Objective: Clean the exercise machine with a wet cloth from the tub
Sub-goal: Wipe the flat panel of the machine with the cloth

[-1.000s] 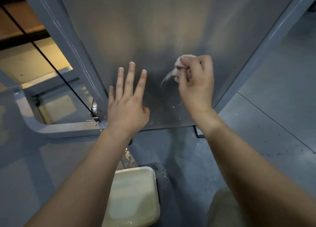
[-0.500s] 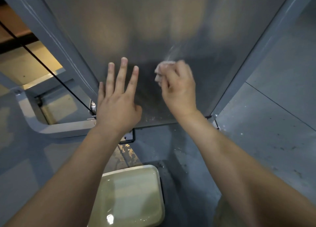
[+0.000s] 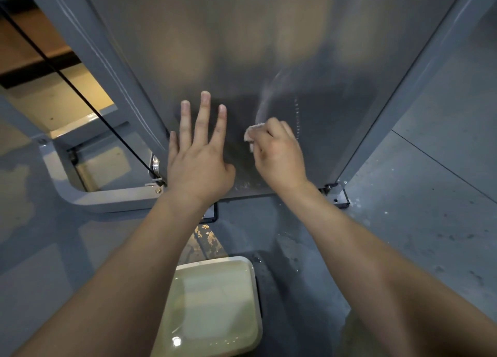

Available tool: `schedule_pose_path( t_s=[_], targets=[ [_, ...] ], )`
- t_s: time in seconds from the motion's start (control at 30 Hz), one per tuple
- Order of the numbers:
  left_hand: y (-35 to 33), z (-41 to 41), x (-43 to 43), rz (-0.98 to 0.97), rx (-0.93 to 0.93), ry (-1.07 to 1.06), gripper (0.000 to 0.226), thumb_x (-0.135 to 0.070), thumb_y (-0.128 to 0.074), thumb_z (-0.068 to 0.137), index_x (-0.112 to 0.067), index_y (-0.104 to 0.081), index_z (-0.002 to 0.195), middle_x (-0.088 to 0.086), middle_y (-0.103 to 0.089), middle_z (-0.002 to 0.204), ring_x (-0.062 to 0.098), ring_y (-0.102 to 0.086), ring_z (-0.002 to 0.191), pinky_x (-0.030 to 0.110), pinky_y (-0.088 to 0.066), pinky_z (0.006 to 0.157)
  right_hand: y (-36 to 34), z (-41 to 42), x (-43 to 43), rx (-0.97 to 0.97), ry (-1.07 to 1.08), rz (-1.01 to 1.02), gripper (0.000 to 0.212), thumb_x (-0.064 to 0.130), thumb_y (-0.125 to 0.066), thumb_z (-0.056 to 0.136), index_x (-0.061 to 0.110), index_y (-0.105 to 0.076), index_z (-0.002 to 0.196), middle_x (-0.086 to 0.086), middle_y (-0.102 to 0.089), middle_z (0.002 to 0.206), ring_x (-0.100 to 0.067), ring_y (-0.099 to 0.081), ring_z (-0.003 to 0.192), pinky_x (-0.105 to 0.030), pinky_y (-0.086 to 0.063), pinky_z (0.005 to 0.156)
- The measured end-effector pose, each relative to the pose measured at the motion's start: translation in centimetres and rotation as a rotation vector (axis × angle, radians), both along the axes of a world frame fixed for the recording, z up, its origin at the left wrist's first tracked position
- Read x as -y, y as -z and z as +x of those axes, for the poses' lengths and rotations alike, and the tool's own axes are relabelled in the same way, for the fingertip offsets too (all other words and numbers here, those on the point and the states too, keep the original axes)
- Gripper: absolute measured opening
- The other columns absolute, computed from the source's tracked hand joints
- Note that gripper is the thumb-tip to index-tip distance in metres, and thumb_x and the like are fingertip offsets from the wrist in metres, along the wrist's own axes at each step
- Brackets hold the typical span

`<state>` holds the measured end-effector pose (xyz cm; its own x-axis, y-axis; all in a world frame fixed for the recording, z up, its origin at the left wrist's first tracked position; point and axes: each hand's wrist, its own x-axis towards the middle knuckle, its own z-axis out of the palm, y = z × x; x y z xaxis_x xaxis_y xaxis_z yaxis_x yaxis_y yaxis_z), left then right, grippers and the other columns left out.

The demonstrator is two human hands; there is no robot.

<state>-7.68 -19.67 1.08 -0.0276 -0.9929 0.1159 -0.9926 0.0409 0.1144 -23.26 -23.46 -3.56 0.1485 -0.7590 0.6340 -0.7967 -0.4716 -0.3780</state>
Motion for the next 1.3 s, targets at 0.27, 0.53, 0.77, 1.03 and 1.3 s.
schedule_pose_path(
  t_s=[0.27,0.53,0.77,1.03,1.3],
  targets=[
    [-0.1,-0.2,0.1,0.020,-0.023,-0.005,0.104,-0.032,-0.061,0.085,-0.032,0.009,0.163,-0.012,0.040,0.161,0.025,0.031,0.152,0.056,-0.006,0.126,-1.1,0.5,0.9,0.057,-0.014,-0.105,0.021,-0.001,-0.058,0.090,0.011,-0.073,0.097,-0.002,-0.065,0.098,-0.027,-0.058,0.089,-0.039,-0.052,0.070],
    [-0.1,0.2,0.0,0.033,-0.006,-0.003,0.103,-0.032,-0.061,0.088,-0.034,0.010,0.162,-0.015,0.041,0.159,0.023,0.030,0.153,0.056,-0.005,0.126,-4.0,0.2,1.6,0.136,0.008,-0.199,0.024,-0.002,-0.057,0.087,0.012,-0.075,0.094,-0.001,-0.067,0.099,-0.027,-0.062,0.093,-0.033,-0.050,0.076],
    [-0.3,-0.2,0.0,0.051,-0.003,-0.013,0.102,-0.034,-0.059,0.089,-0.033,0.013,0.162,-0.013,0.044,0.158,0.024,0.033,0.152,0.055,-0.004,0.127,1.2,-1.4,0.6,-0.084,-0.013,0.054,0.021,0.002,-0.061,0.087,0.019,-0.072,0.094,0.001,-0.062,0.098,-0.026,-0.054,0.090,-0.042,-0.055,0.062],
    [0.2,-2.5,-0.2,0.034,-0.068,-0.063,0.106,-0.032,-0.061,0.089,-0.021,0.013,0.163,-0.003,0.043,0.160,0.028,0.029,0.153,0.052,-0.007,0.127,1.5,-5.0,1.5,0.134,0.059,-0.081,0.021,0.003,-0.051,0.099,0.005,-0.072,0.101,-0.005,-0.063,0.099,-0.031,-0.065,0.083,-0.044,-0.055,0.072],
    [0.9,-3.1,0.3,0.069,-0.064,-0.059,0.113,-0.038,-0.065,0.086,-0.019,0.016,0.162,0.001,0.046,0.158,0.032,0.030,0.152,0.055,-0.009,0.125,-1.9,-6.0,4.0,0.265,-0.011,-0.152,0.019,0.007,-0.048,0.102,0.012,-0.067,0.101,0.000,-0.058,0.101,-0.031,-0.064,0.085,-0.046,-0.054,0.071]
  ],
)
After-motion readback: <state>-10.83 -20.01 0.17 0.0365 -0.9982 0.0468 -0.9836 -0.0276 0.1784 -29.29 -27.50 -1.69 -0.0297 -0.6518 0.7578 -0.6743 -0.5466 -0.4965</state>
